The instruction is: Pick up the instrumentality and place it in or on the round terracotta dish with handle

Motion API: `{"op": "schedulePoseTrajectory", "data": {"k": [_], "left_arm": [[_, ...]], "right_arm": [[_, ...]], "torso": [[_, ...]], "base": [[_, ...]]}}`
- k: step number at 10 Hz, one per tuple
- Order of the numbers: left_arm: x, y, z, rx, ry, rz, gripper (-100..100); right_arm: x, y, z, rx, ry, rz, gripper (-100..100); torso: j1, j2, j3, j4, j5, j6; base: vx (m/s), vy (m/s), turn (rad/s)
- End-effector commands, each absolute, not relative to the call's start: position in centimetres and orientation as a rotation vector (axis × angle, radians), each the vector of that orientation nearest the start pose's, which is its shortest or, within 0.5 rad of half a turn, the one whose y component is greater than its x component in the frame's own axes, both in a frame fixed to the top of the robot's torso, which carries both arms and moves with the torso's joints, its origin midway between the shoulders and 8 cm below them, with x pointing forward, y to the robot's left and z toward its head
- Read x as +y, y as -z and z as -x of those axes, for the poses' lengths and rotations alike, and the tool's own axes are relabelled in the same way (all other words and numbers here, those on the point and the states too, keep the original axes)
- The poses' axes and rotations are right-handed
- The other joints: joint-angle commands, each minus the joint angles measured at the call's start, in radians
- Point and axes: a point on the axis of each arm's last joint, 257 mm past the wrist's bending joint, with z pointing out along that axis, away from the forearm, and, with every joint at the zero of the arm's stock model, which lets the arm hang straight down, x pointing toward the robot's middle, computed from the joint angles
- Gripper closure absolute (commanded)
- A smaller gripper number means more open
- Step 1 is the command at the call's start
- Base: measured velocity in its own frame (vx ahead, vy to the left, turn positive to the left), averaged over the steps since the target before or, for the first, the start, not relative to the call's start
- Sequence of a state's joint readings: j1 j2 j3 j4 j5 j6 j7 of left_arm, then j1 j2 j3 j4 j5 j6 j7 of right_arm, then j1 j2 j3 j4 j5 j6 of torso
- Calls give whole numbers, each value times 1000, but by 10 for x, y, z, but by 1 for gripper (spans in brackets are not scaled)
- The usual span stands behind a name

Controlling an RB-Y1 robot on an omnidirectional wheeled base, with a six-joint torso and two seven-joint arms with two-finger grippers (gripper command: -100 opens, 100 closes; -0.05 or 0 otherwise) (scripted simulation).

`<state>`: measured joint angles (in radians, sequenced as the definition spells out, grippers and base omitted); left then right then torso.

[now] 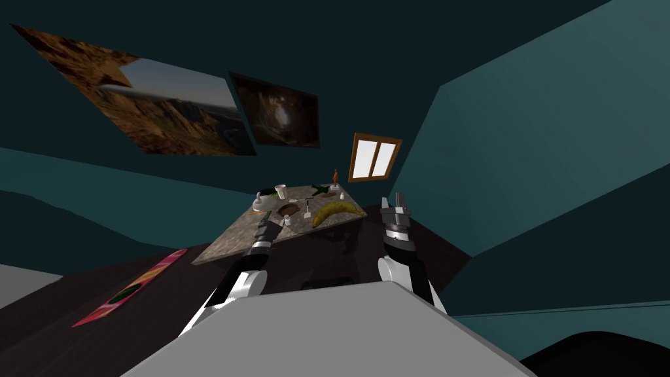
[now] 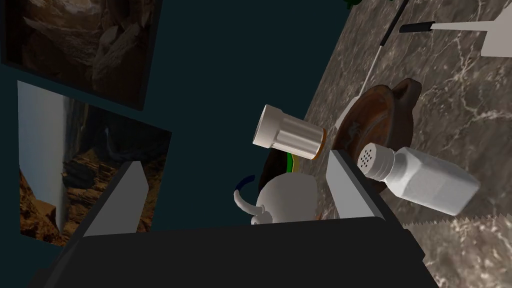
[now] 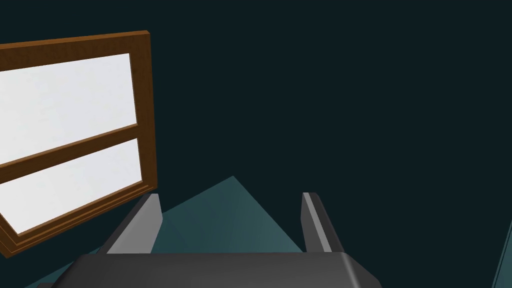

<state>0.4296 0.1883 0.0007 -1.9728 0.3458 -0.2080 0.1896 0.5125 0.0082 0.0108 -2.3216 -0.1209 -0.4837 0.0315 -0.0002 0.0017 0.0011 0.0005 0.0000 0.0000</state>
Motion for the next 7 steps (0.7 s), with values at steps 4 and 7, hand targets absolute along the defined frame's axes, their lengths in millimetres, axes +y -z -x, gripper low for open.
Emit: {"op": "schedulePoseTrajectory", "data": {"k": [4,7], "left_arm": [[329,219,-431,799,1514,1567,-100],[334,248,-437,748,1543,1726,-100]], "right_arm": [[-291,-35,-336,528,-1359,-717,0],[-291,-35,-336,528,-1359,-717,0]], "torso": [[-1,-2,-1,0,0,0],[-2,-4,-3,-1,0,0]], "base": [[1,-12,80],[37,-25,100]]}}
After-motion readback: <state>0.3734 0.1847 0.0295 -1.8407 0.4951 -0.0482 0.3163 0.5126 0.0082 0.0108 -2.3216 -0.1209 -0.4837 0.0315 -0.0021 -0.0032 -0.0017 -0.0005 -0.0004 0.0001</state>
